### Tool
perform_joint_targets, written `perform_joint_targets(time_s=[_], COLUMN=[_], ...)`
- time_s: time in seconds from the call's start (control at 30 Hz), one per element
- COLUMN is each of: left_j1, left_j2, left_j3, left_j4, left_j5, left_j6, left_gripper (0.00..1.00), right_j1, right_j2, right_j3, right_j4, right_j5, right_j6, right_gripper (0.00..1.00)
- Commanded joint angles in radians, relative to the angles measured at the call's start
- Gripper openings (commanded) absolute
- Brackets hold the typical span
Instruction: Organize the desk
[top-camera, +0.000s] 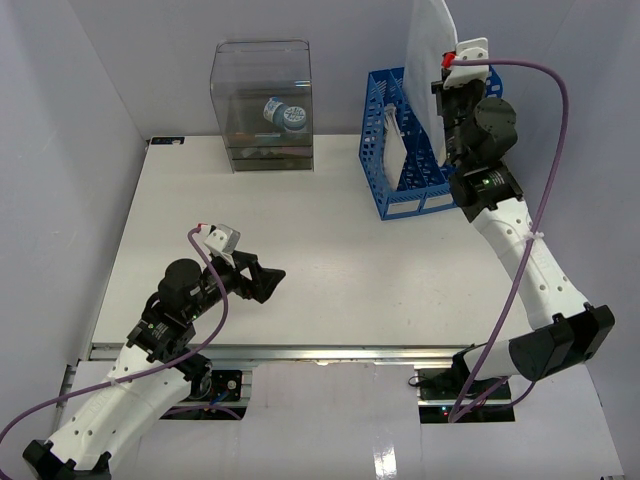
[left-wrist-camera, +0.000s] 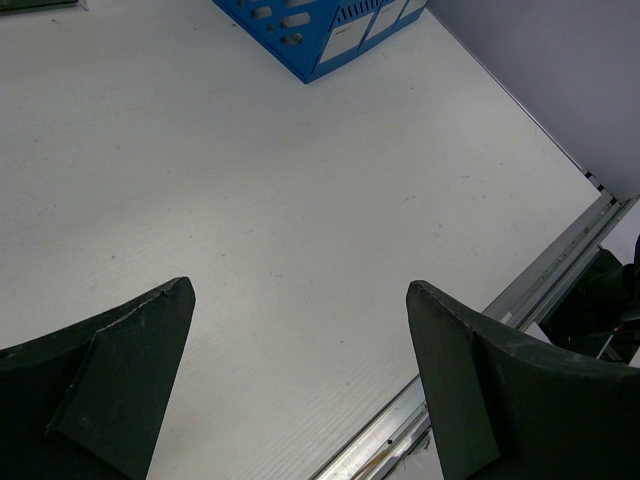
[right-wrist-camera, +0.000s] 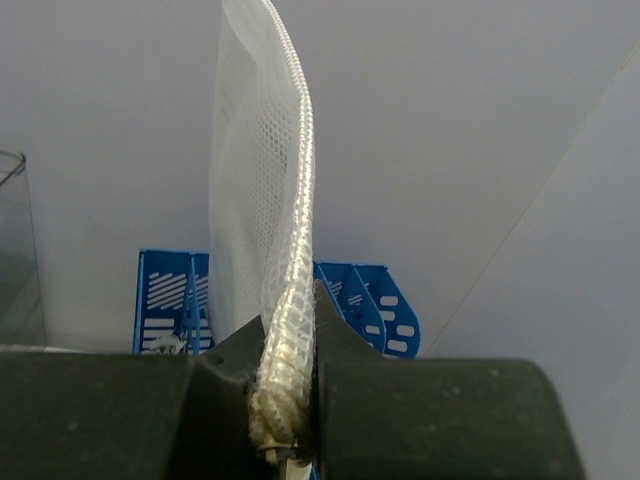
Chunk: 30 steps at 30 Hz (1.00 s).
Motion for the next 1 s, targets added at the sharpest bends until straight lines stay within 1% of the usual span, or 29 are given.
perform_joint_targets(time_s=[0.0, 0.17, 0.27, 0.43, 0.53, 0.63, 0.73, 0.97], left_j1=[0.000, 0.000, 0.001, 0.000, 0.000, 0.001, 0.000, 0.002], left_j2=[-0.008, 0.000, 0.000, 0.002, 0.003, 0.005, 0.012, 0.026], left_j3=[-0.002, -0.003, -0.004, -0.004, -0.005, -0.005, -0.005, -0.002], left_j4=[0.006, 0.008, 0.008, 0.008, 0.006, 0.005, 0.005, 0.004], left_j5=[0.012, 0.015, 0.015, 0.011, 0.004, 0.001, 0.000, 0.009], left_j6=[0.003, 0.004, 0.002, 0.003, 0.003, 0.003, 0.006, 0.009], left_gripper=[0.98, 0.98, 0.98, 0.98, 0.98, 0.98, 0.98, 0.98], right_j1=[0.007, 0.018, 0.037, 0.073, 0.076, 0.075, 0.069, 0.032], right_j2=[-0.025, -0.020, -0.010, 0.037, 0.071, 0.087, 0.094, 0.104], right_j3=[-0.036, -0.086, -0.139, -0.182, -0.223, -0.266, -0.287, -0.342], right_j4=[0.154, 0.173, 0.245, 0.298, 0.397, 0.459, 0.485, 0.520], right_j5=[-0.005, -0.019, -0.028, -0.029, -0.005, 0.029, 0.019, -0.066], right_j6=[-0.004, 0.005, 0.007, 0.002, 0.029, 0.044, 0.058, 0.079], right_gripper=[0.08, 0.08, 0.08, 0.08, 0.08, 0.08, 0.08, 0.08])
